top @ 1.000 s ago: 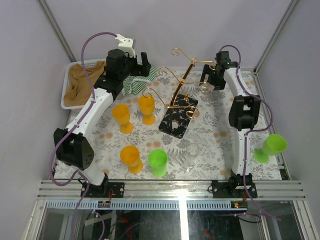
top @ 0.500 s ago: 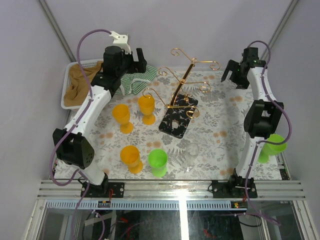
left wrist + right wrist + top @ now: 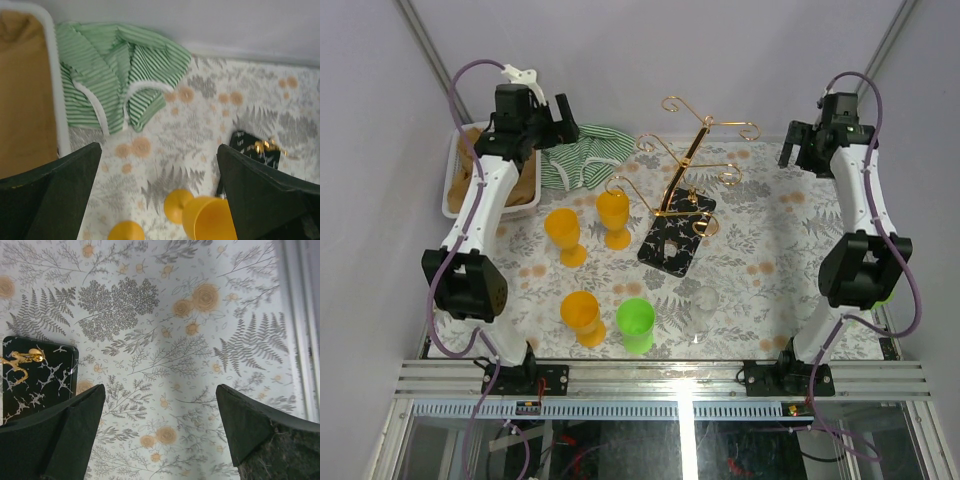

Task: Place the wine glass upside down on the wine glass rack
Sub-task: Pick up the wine glass at the center of the board.

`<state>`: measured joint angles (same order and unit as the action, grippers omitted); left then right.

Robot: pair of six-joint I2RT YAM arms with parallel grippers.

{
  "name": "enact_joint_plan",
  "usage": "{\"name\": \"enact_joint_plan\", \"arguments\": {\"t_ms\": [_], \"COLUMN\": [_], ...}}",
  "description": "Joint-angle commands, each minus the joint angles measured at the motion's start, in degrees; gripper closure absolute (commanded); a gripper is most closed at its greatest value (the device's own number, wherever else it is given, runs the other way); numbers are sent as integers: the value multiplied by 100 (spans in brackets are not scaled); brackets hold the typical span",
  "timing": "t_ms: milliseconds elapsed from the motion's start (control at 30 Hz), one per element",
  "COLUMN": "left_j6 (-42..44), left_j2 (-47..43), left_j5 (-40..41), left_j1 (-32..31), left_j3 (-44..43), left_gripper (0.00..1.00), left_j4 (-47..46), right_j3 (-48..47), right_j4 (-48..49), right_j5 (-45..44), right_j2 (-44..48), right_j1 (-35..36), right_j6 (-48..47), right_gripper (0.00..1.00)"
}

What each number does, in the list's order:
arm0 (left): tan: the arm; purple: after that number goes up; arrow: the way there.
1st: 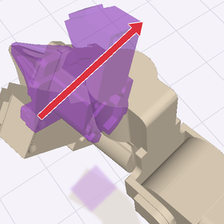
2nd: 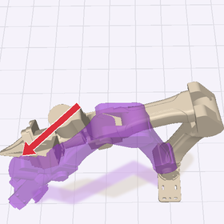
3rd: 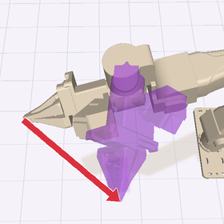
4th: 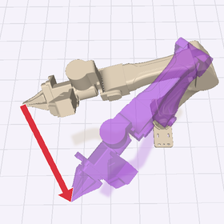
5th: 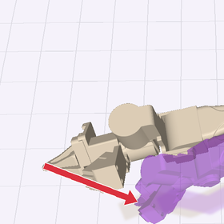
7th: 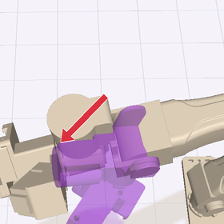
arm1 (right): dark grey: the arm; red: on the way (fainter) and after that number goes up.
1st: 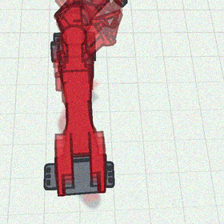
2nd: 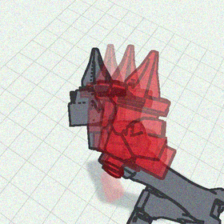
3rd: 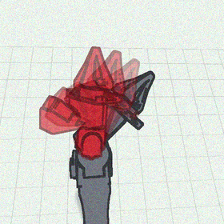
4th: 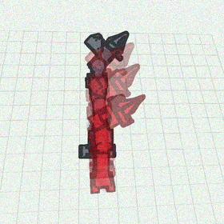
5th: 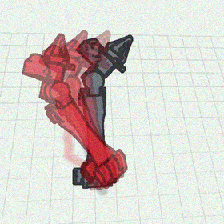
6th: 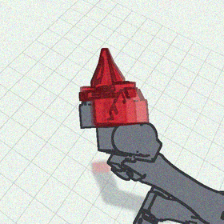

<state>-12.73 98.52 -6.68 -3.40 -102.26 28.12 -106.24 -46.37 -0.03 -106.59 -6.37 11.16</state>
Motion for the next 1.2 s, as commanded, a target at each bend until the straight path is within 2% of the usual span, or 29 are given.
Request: {"name": "enact_joint_plan", "arguments": {"t_ms": [0,200,333,567,867,1000,1167], "left_j6": [389,654,684,717,660,521,447], "left_j2": [-3,-260,-209,-143,41,159,314], "left_j5": [-446,-455,-723,-802,-433,-109,-274], "left_j1": [-189,-371,-430,-635,-996,-990,-992], "left_j3": [-66,502,642,834,1077,943,677], "left_gripper": [0,0,0,0,0,0,0], "left_j4": [761,874,1006,1177,1202,1344,1407], "right_j3": [-19,71,279,631,788,827,830], "right_j4": [-125,-109,105,427,475,501,524], "right_j5": [-346,-100,212,222,103,56,35], "right_j2": [755,1104,1403,1663,1726,1779,1790], "right_j1": [-31,-40,-39,-40,-39,-40,-40], "right_j6": [-373,-249,-179,-264,-327,-347,-377], "right_gripper": [0,0,0,0,0,0,0]}}
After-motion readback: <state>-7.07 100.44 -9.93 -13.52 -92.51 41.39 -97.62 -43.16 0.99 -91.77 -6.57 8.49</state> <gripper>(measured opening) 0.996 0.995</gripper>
